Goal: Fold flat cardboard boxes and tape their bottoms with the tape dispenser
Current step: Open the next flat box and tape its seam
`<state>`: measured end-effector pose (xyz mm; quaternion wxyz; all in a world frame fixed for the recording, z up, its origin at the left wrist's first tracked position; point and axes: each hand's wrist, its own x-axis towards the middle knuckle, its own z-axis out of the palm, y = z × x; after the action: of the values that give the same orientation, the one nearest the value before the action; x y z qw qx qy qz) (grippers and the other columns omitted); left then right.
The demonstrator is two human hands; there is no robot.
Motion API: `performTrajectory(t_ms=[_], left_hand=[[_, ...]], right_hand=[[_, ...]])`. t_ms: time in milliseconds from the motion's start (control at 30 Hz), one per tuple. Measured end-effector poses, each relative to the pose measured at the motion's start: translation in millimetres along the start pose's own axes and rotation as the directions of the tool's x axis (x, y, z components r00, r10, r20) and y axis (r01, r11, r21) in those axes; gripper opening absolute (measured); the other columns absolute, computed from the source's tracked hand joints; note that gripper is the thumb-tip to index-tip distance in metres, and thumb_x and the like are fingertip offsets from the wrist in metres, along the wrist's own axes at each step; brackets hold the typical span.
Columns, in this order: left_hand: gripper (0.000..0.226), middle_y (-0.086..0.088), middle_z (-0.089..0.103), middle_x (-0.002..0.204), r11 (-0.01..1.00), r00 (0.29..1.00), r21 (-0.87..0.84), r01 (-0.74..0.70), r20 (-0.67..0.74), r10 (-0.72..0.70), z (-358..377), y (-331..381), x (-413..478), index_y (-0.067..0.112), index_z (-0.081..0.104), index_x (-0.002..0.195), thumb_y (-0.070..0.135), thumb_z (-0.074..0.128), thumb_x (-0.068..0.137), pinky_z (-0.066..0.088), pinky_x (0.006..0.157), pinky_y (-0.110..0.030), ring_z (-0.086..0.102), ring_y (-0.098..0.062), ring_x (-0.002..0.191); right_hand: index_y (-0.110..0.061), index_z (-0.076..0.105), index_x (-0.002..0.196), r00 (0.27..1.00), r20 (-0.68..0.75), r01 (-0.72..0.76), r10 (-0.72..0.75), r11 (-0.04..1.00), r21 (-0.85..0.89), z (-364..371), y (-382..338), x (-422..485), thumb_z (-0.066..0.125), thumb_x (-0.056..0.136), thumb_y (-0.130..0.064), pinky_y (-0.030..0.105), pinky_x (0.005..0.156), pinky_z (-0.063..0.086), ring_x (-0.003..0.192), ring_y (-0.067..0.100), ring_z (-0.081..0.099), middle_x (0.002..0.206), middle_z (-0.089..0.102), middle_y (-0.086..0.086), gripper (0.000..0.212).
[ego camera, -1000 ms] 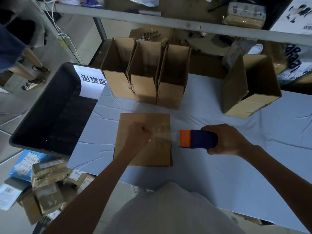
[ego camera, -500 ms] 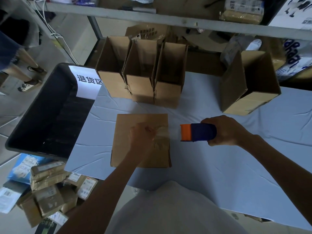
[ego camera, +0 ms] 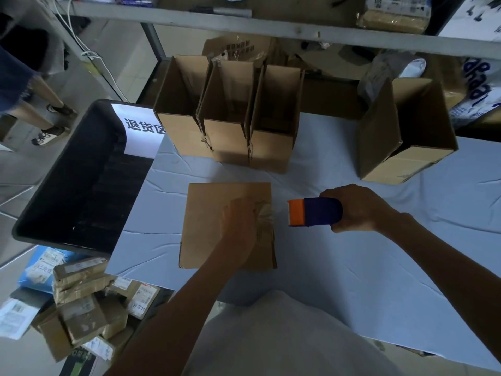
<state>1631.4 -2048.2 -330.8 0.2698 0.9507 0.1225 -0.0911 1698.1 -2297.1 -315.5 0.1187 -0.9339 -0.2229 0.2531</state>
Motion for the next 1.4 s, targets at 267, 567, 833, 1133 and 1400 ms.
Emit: performTrajectory(t_ms=[267, 567, 833, 1133, 1400], left_hand=[[0.028, -0.004, 0.057, 0.11, 0.959, 0.994, 0.262, -0.104, -0.001, 0.109, -0.3, 3.5, -5.5, 0.014, 0.053, 0.117, 0.004, 0.046, 0.092, 0.037, 0.068, -0.028, 0.06, -0.027, 0.095], [0.066, -0.005, 0.039, 0.139, 0.948, 0.996, 0.318, 0.001, -0.085, 0.027, -2.3, 1.0, -3.5, 0.024, 0.021, 0.146, 0.017, 0.057, 0.091, 0.043, 0.073, -0.031, 0.06, -0.025, 0.097], [0.065, -0.018, 0.045, 0.121, 0.982, 0.977, 0.174, -0.081, -0.179, 0.112, -7.7, -21.0, 2.4, 0.007, 0.045, 0.126, 0.025, 0.078, 0.073, 0.046, 0.086, -0.047, 0.046, -0.037, 0.107], [0.015, -0.009, 0.064, 0.087, 0.658, 0.991, -0.745, 0.113, 0.133, -0.02, 7.9, -12.4, 3.3, 0.0, 0.063, 0.091, 0.008, 0.05, 0.091, 0.048, 0.064, -0.018, 0.058, -0.016, 0.076], [0.024, -0.014, 0.067, 0.092, 0.701, 0.99, -0.703, 0.123, 0.137, -0.036, 17.5, -18.8, 7.7, 0.0, 0.065, 0.097, 0.019, 0.052, 0.092, 0.05, 0.083, -0.039, 0.061, -0.022, 0.084]], right_hand=[[-0.028, 0.061, 0.1, 1.0, -0.01, 0.007, -0.006, 1.0, 0.007, -1.5, -4.4, -0.9, 0.081, 0.055, -0.023, 0.023, 0.061, 0.045, 0.074, 0.01, 0.059, 0.082, 0.062, -0.013, 0.05], [-0.028, 0.06, 0.1, 1.0, -0.019, 0.009, -0.009, 1.0, -0.008, 0.4, -11.3, 0.8, 0.08, 0.054, -0.025, 0.021, 0.06, 0.045, 0.073, 0.009, 0.059, 0.082, 0.063, -0.013, 0.05], [-0.029, 0.06, 0.102, 1.0, -0.014, -0.009, 0.008, 0.999, -0.041, 1.9, -12.1, 1.9, 0.079, 0.054, -0.027, 0.027, 0.066, 0.051, 0.075, 0.01, 0.059, 0.085, 0.064, -0.013, 0.052], [-0.027, 0.058, 0.102, 1.0, -0.003, -0.005, 0.005, 0.994, -0.105, 5.1, -18.5, 4.4, 0.077, 0.059, -0.031, 0.024, 0.062, 0.045, 0.076, 0.011, 0.059, 0.086, 0.064, -0.009, 0.047], [-0.02, 0.059, 0.103, 1.0, 0.003, 0.019, -0.019, 0.954, -0.3, 7.8, -50.6, 14.7, 0.074, 0.062, -0.036, 0.023, 0.063, 0.041, 0.077, 0.016, 0.061, 0.088, 0.065, -0.001, 0.046]])
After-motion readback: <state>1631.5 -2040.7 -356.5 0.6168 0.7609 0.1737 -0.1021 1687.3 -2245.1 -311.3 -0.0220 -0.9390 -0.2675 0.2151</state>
